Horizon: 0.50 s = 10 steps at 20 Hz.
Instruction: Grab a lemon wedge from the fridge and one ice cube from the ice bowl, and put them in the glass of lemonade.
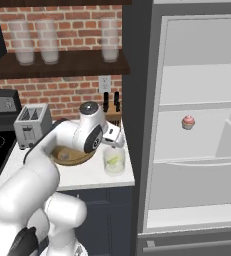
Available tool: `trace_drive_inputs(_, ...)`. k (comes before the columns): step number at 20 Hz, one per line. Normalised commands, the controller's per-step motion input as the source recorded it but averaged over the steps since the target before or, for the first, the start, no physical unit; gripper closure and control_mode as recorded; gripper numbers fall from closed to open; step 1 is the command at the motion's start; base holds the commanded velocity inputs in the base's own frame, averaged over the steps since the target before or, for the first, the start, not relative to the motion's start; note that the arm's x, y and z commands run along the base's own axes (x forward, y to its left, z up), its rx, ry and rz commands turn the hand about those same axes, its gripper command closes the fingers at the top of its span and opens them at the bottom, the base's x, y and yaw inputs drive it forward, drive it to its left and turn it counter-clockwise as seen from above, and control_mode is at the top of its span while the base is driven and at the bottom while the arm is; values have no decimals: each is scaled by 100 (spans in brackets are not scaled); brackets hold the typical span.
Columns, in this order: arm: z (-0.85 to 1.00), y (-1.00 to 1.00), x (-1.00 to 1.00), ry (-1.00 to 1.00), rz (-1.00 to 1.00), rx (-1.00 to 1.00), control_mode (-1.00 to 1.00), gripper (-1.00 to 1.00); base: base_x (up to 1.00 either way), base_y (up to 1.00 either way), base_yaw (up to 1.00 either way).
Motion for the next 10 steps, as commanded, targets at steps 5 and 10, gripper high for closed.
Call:
trace_drive_inputs(5, 37, 17, -34, -5, 9, 7, -100, -100, 0, 0, 0)
trace_drive_inputs(10, 45, 0, -61, 0, 5, 6, -100, -100, 0, 0, 0)
